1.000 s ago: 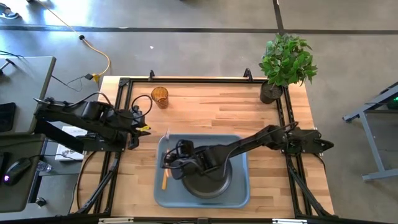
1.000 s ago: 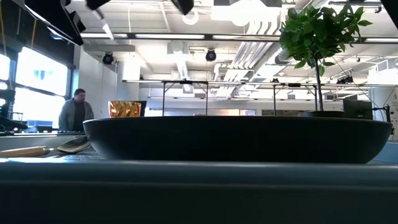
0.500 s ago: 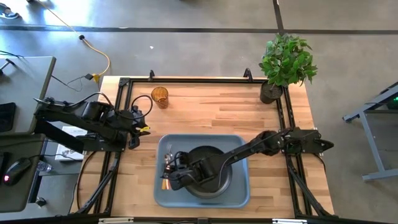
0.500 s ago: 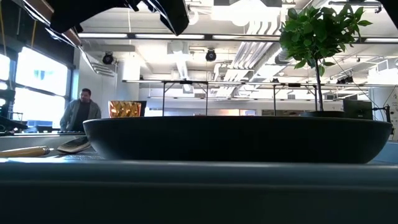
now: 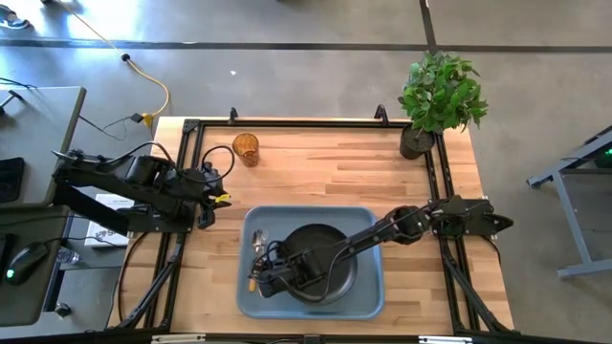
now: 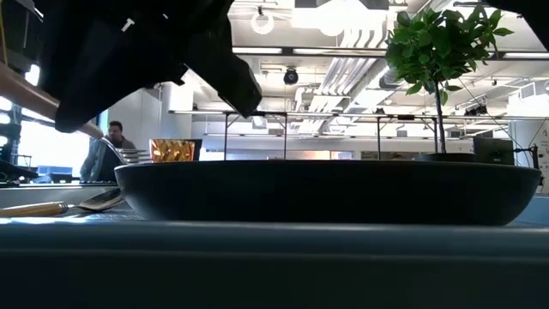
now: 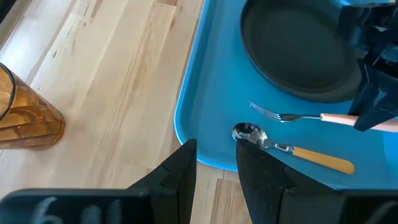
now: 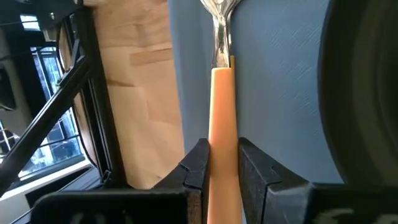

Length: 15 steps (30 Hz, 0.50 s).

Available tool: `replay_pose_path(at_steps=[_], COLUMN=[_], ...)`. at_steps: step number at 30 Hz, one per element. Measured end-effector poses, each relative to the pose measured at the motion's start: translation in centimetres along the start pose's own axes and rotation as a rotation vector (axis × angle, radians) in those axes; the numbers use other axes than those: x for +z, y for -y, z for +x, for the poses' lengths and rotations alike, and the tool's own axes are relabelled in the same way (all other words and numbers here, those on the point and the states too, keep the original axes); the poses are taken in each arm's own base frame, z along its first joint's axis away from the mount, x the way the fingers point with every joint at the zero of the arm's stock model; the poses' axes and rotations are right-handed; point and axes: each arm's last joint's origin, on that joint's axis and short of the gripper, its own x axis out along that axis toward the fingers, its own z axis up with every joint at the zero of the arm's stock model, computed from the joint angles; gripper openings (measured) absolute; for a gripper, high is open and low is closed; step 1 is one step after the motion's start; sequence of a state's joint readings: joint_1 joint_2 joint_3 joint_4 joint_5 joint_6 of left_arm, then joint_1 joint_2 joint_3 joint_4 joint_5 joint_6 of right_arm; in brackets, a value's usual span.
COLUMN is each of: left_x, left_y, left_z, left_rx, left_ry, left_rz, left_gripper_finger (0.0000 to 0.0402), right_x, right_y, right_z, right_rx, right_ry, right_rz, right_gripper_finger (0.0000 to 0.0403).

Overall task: Pick and place plate/cup/fork/spoon on tray
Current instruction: Put the brown fork on the blue serving tray to the left of the black plate

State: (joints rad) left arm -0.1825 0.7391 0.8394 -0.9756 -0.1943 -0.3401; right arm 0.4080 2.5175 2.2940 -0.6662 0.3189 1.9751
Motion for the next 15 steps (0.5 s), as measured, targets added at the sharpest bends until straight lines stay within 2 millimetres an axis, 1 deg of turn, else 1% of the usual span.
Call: replay_pose_path(at_steps=[7,15], left_x=[0.0,0.0], left_y=[0.0,-0.1], left_z=[0.0,0.0], left_rx=[0.009,0.027], left_ry=[0.004,0.010], left_rz=[0.000,0.001], left_gripper_finger=[0.0101,0.0101], right_x=[-0.1,0.8], right_y=[0.6,0.6], right_z=[0.8,1.1], right_rx=[-0.020,-0.067], right_ry=[0.002,-0.007], right_rz=[0.005,0.008], right_gripper_finger=[0.0038,0.0039])
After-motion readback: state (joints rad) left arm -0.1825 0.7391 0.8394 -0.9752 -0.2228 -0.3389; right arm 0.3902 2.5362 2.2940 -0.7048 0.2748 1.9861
